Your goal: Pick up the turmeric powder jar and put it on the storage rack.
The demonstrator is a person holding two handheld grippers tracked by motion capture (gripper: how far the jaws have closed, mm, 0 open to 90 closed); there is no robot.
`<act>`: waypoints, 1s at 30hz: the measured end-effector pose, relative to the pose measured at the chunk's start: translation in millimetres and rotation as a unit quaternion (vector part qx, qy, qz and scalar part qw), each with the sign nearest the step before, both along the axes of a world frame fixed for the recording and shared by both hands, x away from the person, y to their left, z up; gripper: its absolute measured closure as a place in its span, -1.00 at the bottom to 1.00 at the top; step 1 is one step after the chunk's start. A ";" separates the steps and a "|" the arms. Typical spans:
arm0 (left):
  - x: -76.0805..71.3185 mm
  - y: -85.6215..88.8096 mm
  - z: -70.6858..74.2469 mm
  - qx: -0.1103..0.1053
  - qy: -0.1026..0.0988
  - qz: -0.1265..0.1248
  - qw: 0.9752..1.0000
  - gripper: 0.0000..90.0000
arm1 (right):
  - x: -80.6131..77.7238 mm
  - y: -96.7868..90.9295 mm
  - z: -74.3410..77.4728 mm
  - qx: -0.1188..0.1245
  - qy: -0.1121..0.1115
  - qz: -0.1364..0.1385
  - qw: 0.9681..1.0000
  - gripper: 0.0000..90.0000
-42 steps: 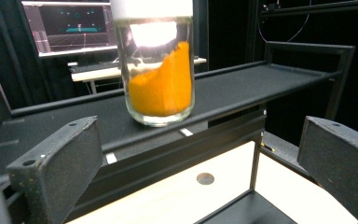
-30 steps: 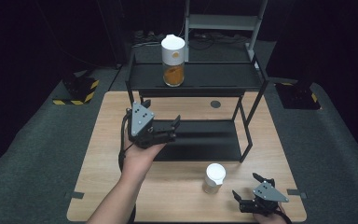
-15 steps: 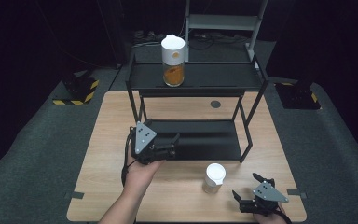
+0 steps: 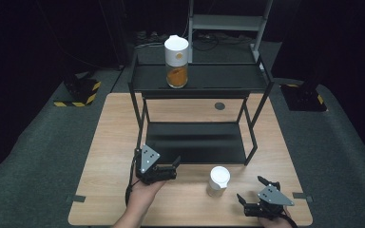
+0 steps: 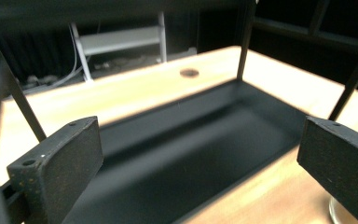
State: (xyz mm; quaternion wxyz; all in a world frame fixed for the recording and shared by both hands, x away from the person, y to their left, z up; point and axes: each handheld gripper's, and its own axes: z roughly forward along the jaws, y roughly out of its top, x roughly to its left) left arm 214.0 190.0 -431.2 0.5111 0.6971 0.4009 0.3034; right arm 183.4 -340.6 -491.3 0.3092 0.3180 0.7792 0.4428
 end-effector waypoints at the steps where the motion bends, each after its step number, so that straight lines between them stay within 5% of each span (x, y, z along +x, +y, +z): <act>1: -0.9 0.1 -5.1 0.000 0.004 0.000 1.000 -0.99 | -0.1 0.1 0.0 0.000 0.000 0.000 1.000 -1.00; 13: -9.0 -1.9 -45.1 0.029 0.060 -0.012 0.998 -0.99 | -0.4 1.2 0.2 -0.002 0.000 -0.003 1.000 -1.00; 20: -7.8 -10.7 -48.4 0.093 0.088 -0.026 0.991 -0.99 | -1.1 2.5 0.2 -0.001 0.000 -0.009 1.000 -1.00; 22: -11.3 -13.8 -49.0 0.108 0.078 -0.028 0.991 -0.99 | -0.1 2.9 1.0 -0.002 0.003 -0.010 1.000 -1.00; 25: -13.7 -23.0 -47.2 0.142 0.073 -0.038 0.986 -0.99 | -0.1 2.5 0.9 -0.001 0.004 -0.009 1.000 -1.00; 30: -15.4 -32.1 -46.2 0.169 0.069 -0.038 0.982 -0.98 | -2.1 -1.2 -1.8 0.006 -0.005 -0.003 1.000 -1.00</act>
